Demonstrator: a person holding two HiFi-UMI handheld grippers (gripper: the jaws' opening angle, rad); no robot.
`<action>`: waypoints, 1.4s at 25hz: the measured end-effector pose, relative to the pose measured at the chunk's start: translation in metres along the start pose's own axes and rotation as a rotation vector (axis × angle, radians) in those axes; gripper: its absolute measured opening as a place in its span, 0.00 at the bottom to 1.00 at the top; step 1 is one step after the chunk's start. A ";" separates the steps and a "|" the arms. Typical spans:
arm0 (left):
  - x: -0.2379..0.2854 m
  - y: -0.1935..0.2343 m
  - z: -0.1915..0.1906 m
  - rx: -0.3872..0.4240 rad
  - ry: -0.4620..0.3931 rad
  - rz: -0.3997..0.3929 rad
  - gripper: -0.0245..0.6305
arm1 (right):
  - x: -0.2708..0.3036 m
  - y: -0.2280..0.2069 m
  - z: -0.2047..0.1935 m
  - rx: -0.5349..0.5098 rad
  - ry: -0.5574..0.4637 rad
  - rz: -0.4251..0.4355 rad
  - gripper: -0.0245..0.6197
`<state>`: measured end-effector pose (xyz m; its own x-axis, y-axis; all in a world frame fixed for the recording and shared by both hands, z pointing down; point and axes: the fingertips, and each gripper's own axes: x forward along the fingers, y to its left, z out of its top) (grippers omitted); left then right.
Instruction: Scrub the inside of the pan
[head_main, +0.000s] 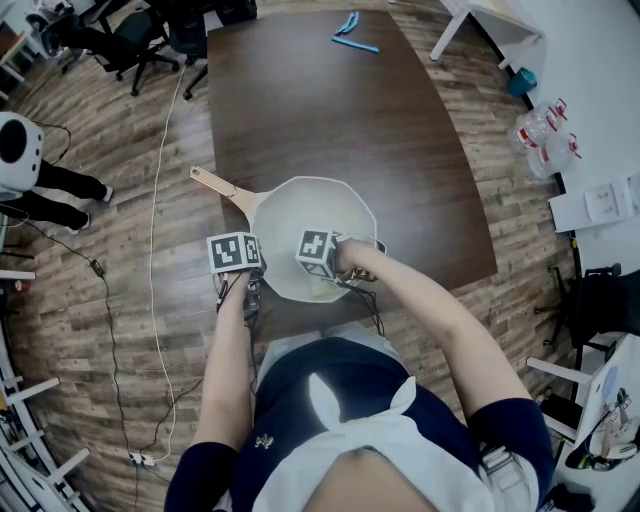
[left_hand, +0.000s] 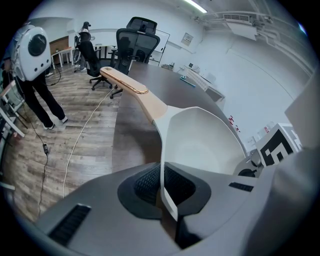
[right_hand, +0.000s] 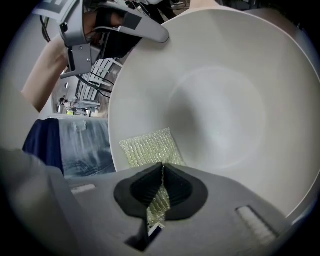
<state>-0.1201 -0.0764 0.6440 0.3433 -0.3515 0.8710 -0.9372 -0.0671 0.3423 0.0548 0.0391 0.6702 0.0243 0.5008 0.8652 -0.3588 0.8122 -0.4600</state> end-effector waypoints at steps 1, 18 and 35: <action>0.000 0.000 0.000 0.000 0.000 0.000 0.06 | 0.000 0.001 0.002 0.002 -0.008 0.007 0.05; 0.002 -0.001 0.002 -0.011 0.006 -0.003 0.06 | -0.001 0.026 0.046 -0.034 -0.186 0.095 0.05; 0.001 -0.004 0.000 -0.014 0.011 -0.004 0.06 | -0.016 0.036 0.095 -0.124 -0.352 0.044 0.05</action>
<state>-0.1166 -0.0761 0.6435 0.3477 -0.3408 0.8735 -0.9349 -0.0550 0.3506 -0.0467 0.0316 0.6589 -0.3184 0.4197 0.8500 -0.2359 0.8334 -0.4999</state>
